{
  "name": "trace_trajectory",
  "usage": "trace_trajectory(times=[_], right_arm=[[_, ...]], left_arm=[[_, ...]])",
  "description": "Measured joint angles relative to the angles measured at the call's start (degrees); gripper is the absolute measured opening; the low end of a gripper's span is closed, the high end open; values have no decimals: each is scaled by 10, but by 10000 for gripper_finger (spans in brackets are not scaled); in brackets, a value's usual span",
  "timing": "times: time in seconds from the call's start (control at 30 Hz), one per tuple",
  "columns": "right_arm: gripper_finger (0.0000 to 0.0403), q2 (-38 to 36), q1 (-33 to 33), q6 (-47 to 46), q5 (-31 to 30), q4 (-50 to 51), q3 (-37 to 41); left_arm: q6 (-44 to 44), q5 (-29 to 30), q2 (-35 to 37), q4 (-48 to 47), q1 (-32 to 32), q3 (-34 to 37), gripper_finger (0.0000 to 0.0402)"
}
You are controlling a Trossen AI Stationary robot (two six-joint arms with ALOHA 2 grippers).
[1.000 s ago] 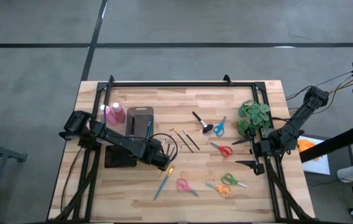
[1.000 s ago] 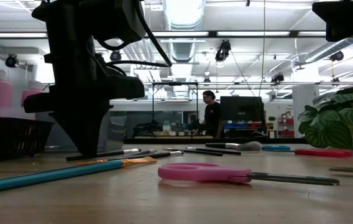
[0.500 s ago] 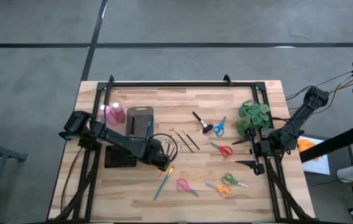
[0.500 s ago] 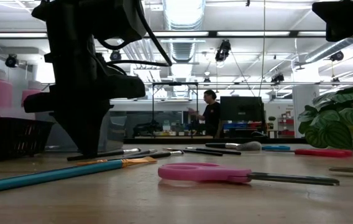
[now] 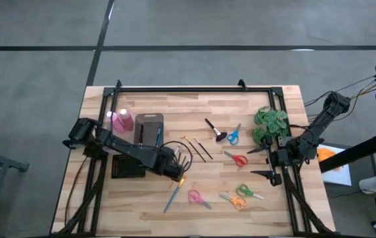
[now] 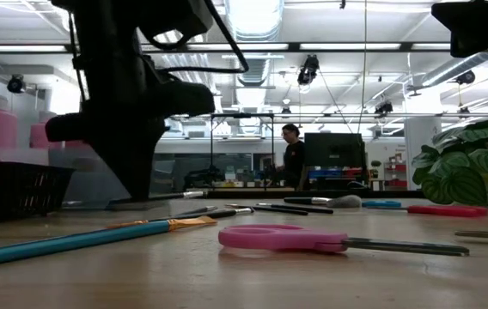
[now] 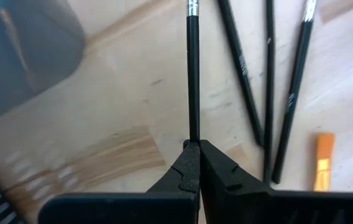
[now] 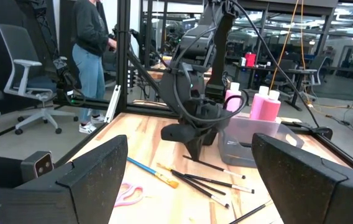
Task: Pick & Place Paint Supplies
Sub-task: Put the black brush into the black bin
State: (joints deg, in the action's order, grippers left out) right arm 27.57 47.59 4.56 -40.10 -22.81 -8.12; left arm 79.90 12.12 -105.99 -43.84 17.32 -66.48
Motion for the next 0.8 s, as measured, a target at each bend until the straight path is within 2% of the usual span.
trace_trajectory(times=[0.2,0.4,0.6,0.8], right_arm=[[341,0,0,1,0,0,0],[341,0,0,1,0,0,0],[341,0,0,0,0,0,0],[341,0,0,1,0,0,0]], left_arm=[[13,20,1,-42,0,-40,0],[54,64,1,-144,0,-103,1],[114,119,2,-257,0,-165,1],[227,143,2,-364,0,-189,1]])
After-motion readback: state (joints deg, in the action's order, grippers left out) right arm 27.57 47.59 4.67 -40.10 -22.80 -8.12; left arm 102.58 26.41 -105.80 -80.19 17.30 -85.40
